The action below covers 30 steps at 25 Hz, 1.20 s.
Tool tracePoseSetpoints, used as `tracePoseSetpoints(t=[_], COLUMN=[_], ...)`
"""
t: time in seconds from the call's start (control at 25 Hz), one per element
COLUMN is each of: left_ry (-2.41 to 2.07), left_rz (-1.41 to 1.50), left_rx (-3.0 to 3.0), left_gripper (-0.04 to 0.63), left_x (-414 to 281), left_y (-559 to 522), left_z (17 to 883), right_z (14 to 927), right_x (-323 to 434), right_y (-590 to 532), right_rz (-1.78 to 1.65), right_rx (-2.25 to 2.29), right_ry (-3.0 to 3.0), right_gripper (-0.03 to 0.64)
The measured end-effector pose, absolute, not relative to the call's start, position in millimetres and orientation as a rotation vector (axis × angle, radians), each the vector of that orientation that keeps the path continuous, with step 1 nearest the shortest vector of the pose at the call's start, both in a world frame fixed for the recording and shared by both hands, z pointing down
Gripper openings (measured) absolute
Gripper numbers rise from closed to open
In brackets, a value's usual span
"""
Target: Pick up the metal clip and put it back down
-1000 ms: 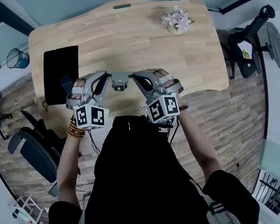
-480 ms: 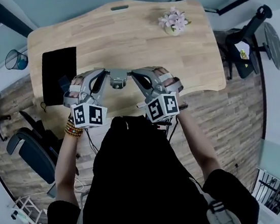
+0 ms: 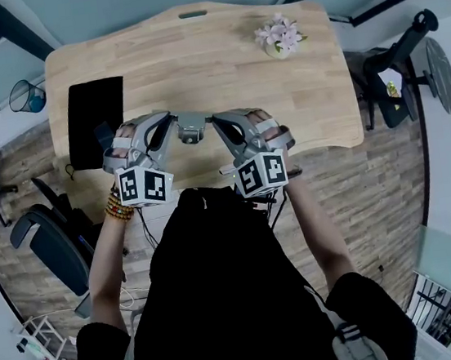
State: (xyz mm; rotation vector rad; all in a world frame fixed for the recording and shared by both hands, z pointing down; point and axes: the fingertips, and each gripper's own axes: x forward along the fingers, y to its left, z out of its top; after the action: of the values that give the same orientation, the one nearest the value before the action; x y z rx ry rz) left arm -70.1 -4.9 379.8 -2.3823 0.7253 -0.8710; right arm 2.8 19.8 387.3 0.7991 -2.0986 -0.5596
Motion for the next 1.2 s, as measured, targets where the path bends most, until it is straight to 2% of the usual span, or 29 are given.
tracePoseSetpoints(t=[1.2], left_ry=[0.729], left_rz=[-0.908], left_rx=[-2.381], left_gripper=[0.038], left_x=[-68], left_y=[0], left_z=[393], right_z=[401], right_x=[5], right_y=[23], right_rz=[-0.546], right_rx=[0.772], right_ry=[-2.113], right_gripper=[0.023])
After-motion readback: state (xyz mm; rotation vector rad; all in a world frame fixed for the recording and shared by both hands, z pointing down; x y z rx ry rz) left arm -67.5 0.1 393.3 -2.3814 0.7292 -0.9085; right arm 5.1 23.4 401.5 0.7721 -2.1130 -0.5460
